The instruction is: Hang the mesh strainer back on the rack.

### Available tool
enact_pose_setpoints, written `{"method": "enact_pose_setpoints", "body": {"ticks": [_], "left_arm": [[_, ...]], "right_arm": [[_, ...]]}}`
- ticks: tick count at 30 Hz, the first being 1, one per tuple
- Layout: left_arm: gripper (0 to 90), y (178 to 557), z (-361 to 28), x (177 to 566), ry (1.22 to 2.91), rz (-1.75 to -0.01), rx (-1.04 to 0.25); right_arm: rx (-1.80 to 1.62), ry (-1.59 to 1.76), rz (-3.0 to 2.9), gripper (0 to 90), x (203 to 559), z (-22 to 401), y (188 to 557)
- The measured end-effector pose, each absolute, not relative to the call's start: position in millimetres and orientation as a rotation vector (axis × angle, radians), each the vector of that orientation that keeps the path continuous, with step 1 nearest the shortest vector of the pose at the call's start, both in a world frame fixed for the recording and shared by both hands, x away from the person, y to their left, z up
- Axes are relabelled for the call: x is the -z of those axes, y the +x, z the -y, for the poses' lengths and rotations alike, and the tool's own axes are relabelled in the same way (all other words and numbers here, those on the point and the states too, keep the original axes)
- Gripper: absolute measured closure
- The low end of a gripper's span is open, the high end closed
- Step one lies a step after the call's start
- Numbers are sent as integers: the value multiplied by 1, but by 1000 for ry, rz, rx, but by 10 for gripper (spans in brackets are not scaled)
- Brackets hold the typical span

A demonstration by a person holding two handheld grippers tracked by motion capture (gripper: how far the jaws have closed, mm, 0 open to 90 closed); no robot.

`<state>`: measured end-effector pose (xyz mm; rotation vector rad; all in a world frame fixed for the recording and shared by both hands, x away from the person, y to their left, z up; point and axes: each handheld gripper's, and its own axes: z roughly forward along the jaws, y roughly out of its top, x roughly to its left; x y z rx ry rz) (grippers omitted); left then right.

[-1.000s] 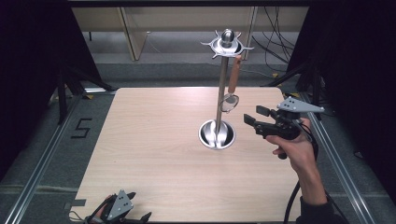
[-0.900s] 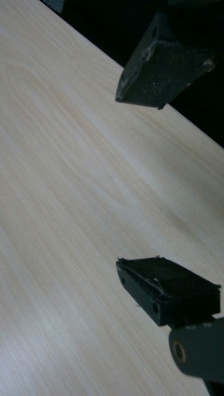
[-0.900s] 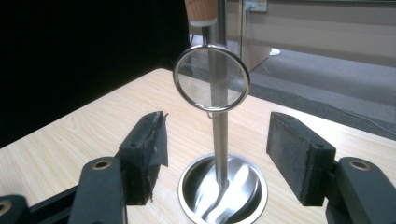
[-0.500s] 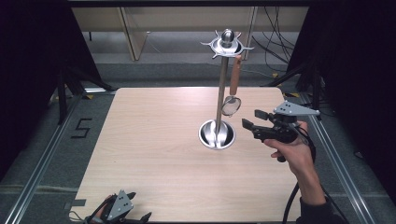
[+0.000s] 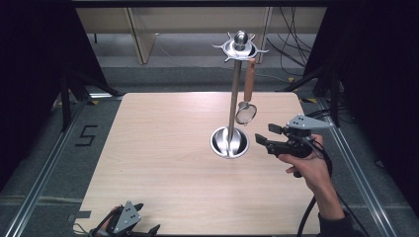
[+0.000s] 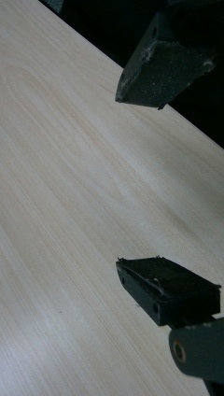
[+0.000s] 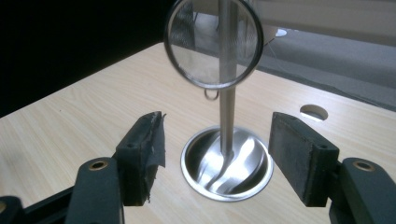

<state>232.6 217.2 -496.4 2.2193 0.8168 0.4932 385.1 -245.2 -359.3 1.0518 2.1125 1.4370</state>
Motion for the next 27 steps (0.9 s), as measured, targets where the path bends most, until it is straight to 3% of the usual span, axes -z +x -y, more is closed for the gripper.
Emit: {"method": "enact_pose_setpoints", "body": {"ticks": [27], "left_arm": [[157, 234, -218, 495, 2234, -789, -515]], "right_arm": [[-1384, 1038, -2219, 356, 387, 237, 376]]}}
